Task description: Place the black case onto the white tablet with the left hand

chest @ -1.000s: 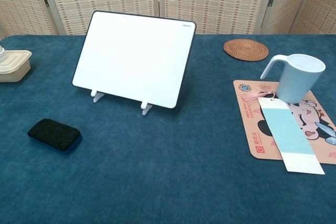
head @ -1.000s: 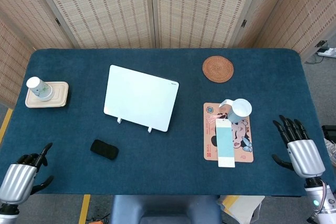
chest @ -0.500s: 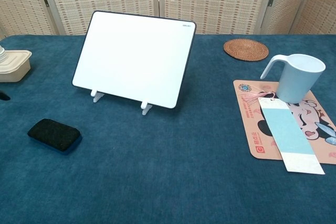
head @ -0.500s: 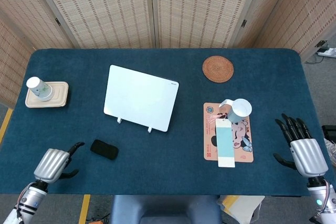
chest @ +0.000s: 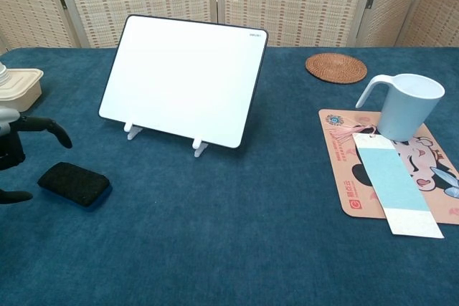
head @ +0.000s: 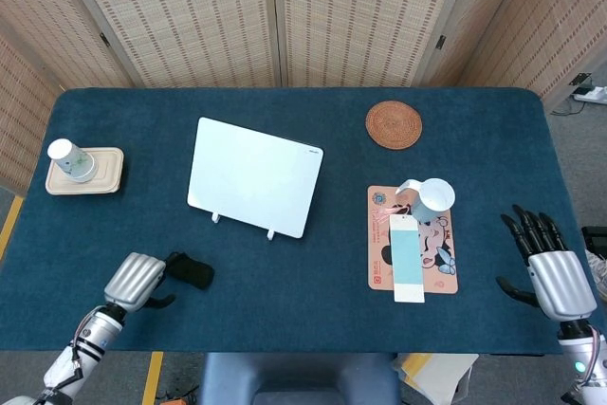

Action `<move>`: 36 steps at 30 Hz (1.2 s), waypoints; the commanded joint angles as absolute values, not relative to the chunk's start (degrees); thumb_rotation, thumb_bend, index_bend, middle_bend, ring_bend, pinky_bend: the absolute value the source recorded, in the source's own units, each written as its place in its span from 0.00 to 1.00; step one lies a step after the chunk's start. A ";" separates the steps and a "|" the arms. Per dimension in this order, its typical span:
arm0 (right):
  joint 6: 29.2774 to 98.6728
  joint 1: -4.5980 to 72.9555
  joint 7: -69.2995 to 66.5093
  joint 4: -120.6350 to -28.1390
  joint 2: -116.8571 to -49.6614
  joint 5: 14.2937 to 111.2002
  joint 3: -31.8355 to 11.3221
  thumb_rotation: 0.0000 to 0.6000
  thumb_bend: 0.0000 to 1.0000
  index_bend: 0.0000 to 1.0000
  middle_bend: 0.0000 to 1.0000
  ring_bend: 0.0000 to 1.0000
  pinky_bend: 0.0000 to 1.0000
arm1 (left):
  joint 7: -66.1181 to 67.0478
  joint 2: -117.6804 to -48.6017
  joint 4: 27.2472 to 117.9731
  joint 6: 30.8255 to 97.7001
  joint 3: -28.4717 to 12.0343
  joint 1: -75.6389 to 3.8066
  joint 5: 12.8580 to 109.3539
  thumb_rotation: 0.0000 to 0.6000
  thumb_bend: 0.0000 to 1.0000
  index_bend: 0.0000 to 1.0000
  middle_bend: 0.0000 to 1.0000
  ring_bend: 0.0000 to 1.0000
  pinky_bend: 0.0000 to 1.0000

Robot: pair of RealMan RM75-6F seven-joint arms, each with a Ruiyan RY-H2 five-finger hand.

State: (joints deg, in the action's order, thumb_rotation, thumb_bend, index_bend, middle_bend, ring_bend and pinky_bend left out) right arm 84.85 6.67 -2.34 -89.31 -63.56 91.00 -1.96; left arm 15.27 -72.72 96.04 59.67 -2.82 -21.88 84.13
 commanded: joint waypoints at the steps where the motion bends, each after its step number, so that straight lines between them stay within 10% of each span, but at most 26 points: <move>1: 86.08 6.02 -4.97 -89.49 -62.69 90.86 -2.13 1.00 0.23 0.00 0.00 0.00 0.00 | 15.54 -74.56 94.44 57.15 -3.41 -23.74 82.49 1.00 0.24 0.30 1.00 1.00 1.00; 36: 87.23 5.38 -6.36 -88.89 -62.32 91.41 -2.27 1.00 0.23 0.00 0.00 0.00 0.00 | 10.28 -79.70 84.80 50.63 -2.37 -29.93 74.99 1.00 0.28 0.34 1.00 1.00 1.00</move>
